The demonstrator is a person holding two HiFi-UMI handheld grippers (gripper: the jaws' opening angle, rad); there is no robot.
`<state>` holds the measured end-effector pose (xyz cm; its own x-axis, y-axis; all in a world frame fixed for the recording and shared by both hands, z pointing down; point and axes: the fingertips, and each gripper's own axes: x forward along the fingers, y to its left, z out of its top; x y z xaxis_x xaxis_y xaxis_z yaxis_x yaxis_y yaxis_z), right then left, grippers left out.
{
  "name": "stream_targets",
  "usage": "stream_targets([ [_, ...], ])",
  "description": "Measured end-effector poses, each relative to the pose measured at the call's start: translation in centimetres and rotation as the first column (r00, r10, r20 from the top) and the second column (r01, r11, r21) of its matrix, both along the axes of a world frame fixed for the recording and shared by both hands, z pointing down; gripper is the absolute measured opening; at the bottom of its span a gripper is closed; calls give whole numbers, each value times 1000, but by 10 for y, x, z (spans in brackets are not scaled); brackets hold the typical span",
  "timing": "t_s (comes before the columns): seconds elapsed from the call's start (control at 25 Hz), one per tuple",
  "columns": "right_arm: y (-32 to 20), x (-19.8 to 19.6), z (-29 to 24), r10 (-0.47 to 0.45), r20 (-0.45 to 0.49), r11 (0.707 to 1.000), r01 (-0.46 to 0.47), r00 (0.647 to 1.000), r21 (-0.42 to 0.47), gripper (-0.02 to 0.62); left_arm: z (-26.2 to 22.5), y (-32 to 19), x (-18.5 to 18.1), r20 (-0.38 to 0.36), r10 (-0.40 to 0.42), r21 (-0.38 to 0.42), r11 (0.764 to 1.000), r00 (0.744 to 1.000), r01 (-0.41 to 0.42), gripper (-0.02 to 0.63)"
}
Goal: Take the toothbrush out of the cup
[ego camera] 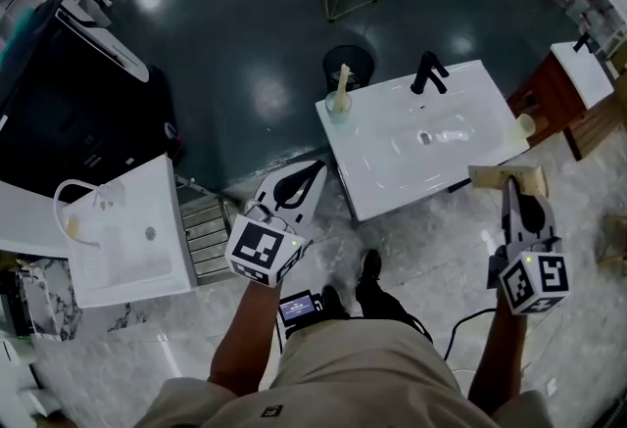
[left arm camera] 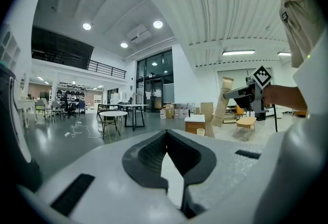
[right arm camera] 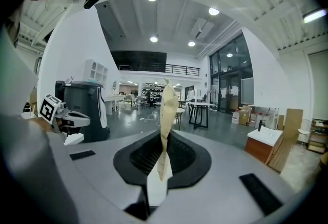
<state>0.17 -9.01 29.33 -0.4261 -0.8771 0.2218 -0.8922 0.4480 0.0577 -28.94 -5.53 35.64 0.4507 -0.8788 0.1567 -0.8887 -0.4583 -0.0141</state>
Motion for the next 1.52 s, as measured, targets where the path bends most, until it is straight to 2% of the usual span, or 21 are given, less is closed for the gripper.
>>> stream_targets([
  [0.28, -18, -2, 18, -26, -10, 999, 26, 1000, -37, 26, 33, -46, -2, 34, -19, -46, 999, 999, 21, 8],
  [0.64, -71, 2, 77, -52, -20, 988, 49, 998, -147, 26, 111, -167, -15, 75, -71, -144, 986, 995, 82, 10],
  [1.0, -119, 8, 161, -87, -32, 954, 74, 996, -292, 26, 199, -275, -29, 103, -159, -228, 957, 982, 178, 137],
  [1.16, -134, 6, 188, -101, -34, 939, 84, 994, -334, 26, 226, -303, -23, 102, -146, -242, 956, 984, 167, 185],
  [1.52, -154, 5, 216, -113, -39, 927, 92, 993, -364, 26, 255, -325, -26, 150, -177, -261, 942, 973, 212, 187],
])
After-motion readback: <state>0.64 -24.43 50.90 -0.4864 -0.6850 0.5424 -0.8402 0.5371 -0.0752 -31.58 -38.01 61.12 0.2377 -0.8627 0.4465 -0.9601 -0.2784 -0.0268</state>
